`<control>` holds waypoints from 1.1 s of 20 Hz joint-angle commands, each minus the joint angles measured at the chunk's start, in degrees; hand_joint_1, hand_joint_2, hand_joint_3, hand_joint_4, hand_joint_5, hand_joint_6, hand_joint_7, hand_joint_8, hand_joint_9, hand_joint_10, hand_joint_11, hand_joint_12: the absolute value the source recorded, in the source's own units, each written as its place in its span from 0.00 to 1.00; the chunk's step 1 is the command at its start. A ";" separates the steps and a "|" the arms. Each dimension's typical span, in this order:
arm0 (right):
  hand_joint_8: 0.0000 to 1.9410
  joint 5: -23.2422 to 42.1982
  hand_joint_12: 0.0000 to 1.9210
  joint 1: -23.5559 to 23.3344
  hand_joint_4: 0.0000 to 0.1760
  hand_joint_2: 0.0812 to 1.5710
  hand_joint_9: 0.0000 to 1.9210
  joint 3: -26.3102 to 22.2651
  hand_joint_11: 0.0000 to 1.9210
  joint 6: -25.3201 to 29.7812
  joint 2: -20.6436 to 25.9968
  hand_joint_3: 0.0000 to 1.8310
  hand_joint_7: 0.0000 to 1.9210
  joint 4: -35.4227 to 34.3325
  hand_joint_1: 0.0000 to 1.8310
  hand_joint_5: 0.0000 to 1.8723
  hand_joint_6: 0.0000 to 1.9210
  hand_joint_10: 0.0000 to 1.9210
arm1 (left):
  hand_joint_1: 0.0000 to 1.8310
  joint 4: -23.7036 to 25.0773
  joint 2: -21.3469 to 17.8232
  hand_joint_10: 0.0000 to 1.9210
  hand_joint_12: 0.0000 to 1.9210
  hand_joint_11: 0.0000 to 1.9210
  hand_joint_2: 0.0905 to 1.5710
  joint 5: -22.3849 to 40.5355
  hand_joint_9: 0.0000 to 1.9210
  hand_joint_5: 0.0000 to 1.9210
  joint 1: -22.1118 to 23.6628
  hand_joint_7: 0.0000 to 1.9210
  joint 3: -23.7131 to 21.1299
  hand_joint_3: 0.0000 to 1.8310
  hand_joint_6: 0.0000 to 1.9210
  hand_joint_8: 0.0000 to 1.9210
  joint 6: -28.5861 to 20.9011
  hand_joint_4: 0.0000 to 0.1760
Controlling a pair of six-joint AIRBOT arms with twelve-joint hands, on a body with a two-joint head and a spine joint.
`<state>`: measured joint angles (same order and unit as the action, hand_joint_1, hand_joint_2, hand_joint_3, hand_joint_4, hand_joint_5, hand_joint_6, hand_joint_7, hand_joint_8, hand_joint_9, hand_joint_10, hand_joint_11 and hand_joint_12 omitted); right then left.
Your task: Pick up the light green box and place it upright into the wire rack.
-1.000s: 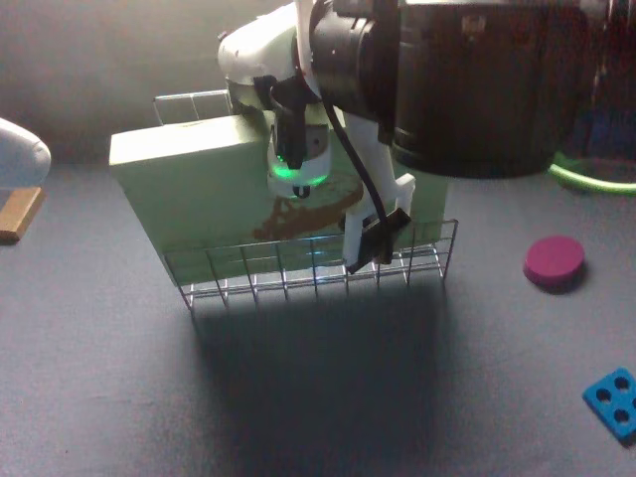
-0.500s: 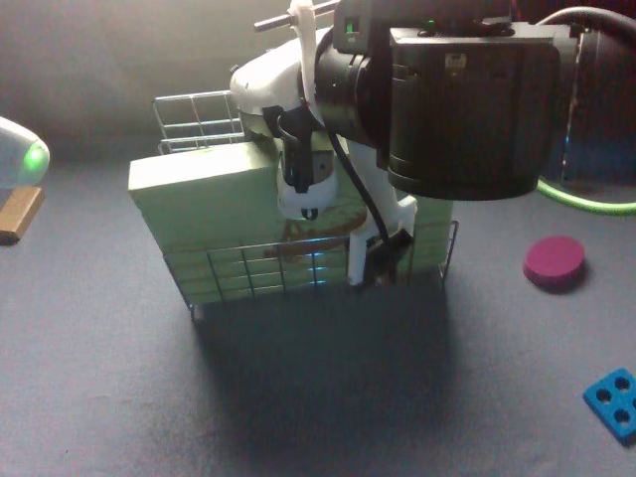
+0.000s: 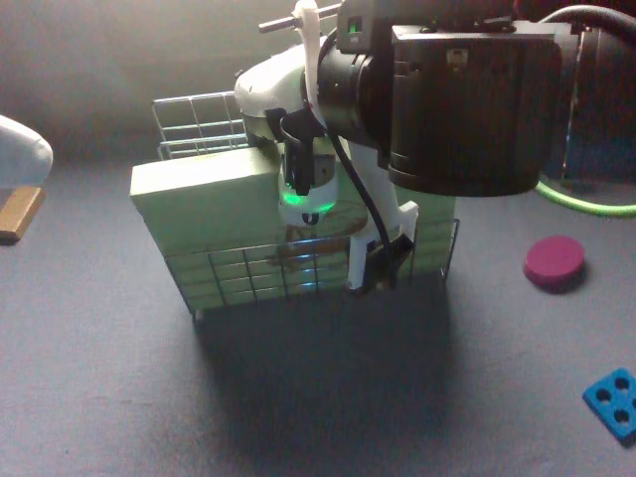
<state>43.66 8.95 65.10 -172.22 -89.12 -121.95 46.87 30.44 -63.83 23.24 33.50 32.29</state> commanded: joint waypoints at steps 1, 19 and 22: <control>0.67 -1.89 0.88 -0.32 0.00 0.76 0.29 0.10 0.21 -0.19 0.10 0.00 0.44 3.05 0.64 0.40 0.64 0.59 | 0.07 4.01 0.00 0.00 0.38 0.00 0.67 3.75 0.09 0.09 0.61 0.11 -0.39 0.00 0.00 0.00 0.23 0.00; 0.00 -0.73 0.70 -5.89 0.00 0.66 0.30 -7.16 0.10 -0.22 7.79 0.00 0.38 2.07 0.44 0.32 0.00 0.13 | 0.07 1.73 0.14 0.00 0.37 0.00 0.67 6.86 0.09 0.09 0.50 0.10 -1.09 0.00 0.00 0.00 0.24 0.00; 0.00 -0.65 0.69 -7.77 0.00 0.65 0.31 -10.70 0.10 -0.24 11.58 0.00 0.39 2.00 0.45 0.33 0.00 0.13 | 0.07 0.75 0.14 0.00 0.37 0.00 0.67 7.28 0.09 0.09 0.28 0.10 -1.80 0.00 0.00 0.00 0.23 0.00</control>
<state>44.71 1.83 53.89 -172.59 -76.69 -122.89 44.25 30.50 -60.73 23.16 31.86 32.36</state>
